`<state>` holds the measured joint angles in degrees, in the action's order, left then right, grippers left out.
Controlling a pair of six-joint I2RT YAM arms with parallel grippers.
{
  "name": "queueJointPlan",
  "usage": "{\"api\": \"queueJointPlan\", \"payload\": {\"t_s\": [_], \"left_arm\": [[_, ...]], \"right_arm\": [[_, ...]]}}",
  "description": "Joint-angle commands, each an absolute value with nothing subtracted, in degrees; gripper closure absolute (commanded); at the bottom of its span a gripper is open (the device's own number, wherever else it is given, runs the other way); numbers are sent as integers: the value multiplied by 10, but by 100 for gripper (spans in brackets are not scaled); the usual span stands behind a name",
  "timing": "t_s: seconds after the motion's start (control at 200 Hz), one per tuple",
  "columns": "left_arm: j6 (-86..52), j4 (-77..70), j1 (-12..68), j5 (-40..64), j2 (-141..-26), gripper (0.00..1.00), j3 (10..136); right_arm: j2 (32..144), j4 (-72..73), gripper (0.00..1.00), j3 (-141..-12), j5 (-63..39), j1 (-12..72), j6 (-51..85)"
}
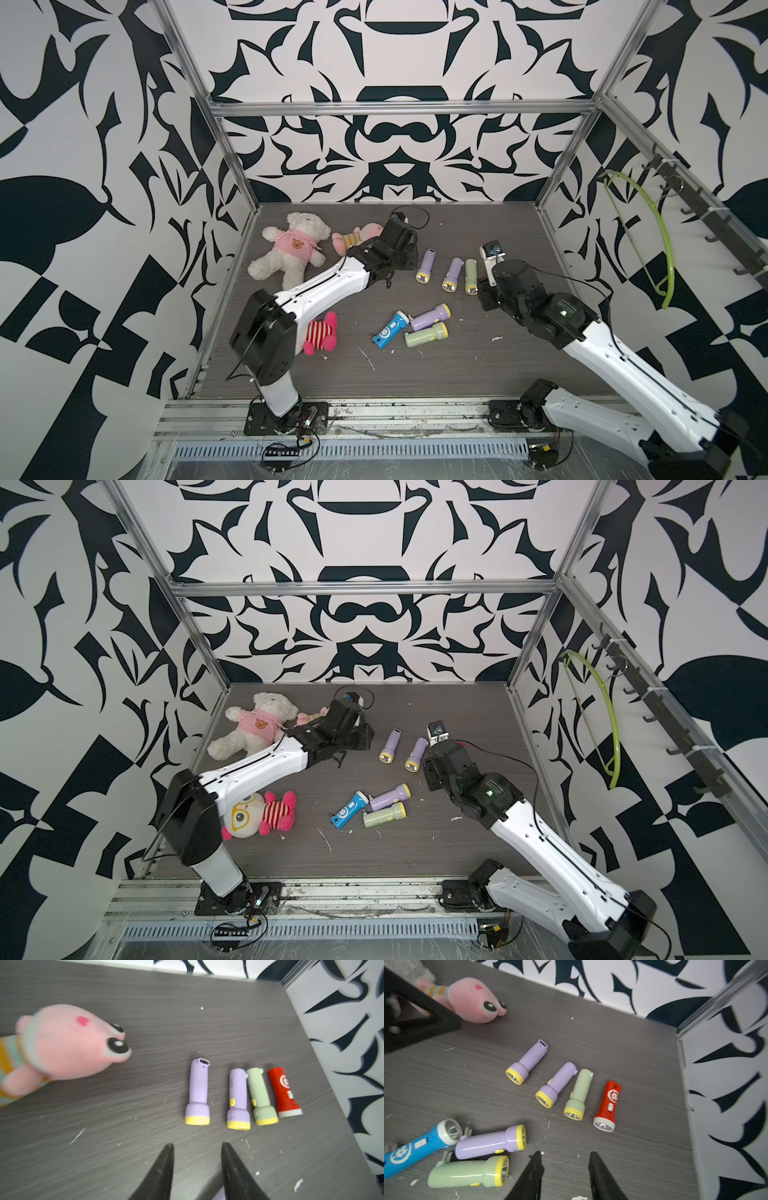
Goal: Close the plug at the bottom of the flashlight
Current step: Place the flashlight at the center of the board, then pick up the flashlight from the center of the board.
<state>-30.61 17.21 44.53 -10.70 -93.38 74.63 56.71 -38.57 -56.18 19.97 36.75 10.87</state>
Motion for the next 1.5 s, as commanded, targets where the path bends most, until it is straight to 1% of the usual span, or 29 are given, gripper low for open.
{"api": "queueJointPlan", "payload": {"t_s": [0.0, 0.135, 0.28, 0.305, 0.405, 0.475, 0.505, 0.535, 0.61, 0.64, 0.705, 0.735, 0.93, 1.13, 1.14, 1.2, 1.295, 1.39, 1.495], "left_arm": [[-324, 160, 446, -97, -878, 60, 657], [-352, 176, 446, -96, -802, 60, 581], [-391, 165, 452, -78, -735, 60, 494], [-400, 161, 455, -76, -710, 60, 479], [-428, 148, 487, -80, -679, 60, 429], [-445, 149, 519, -96, -670, 60, 409], [-450, 150, 532, -102, -668, 60, 402], [-456, 152, 545, -110, -667, 61, 397], [-477, 149, 573, -119, -668, 66, 382], [-483, 148, 582, -121, -669, 69, 376], [-503, 149, 606, -134, -671, 73, 360], [-513, 145, 615, -139, -673, 74, 351], [-567, 109, 650, -149, -688, 77, 300], [-581, 50, 656, -134, -726, 78, 285], [-582, 46, 656, -134, -743, 78, 284], [-584, 29, 656, -127, -761, 78, 281], [-594, 33, 657, -136, -787, 79, 286], [-615, 45, 655, -165, -800, 80, 283], [-626, 43, 630, -166, -809, 80, 270]], "right_arm": [[595, -350, 62, -577, 134, 369, 119], [624, -312, 62, -573, 110, 371, 139], [685, -283, 62, -588, 86, 373, 155], [697, -279, 63, -591, 82, 376, 156], [749, -256, 65, -608, 61, 387, 161], [790, -248, 67, -626, 62, 411, 160], [808, -245, 70, -635, 64, 421, 158], [826, -242, 74, -646, 63, 430, 156], [872, -238, 94, -673, 47, 446, 152], [890, -238, 100, -684, 39, 450, 150], [922, -235, 100, -703, 38, 457, 151], [934, -233, 100, -709, 14, 458, 152], [989, -226, 100, -739, -16, 460, 158], [1042, -223, 100, -762, -43, 460, 161], [1043, -223, 100, -762, -43, 460, 162], [1055, -223, 100, -766, -46, 460, 161], [1067, -223, 100, -772, -55, 460, 158], [1079, -226, 100, -777, -58, 460, 152], [1093, -227, 100, -782, -59, 459, 146]]}}
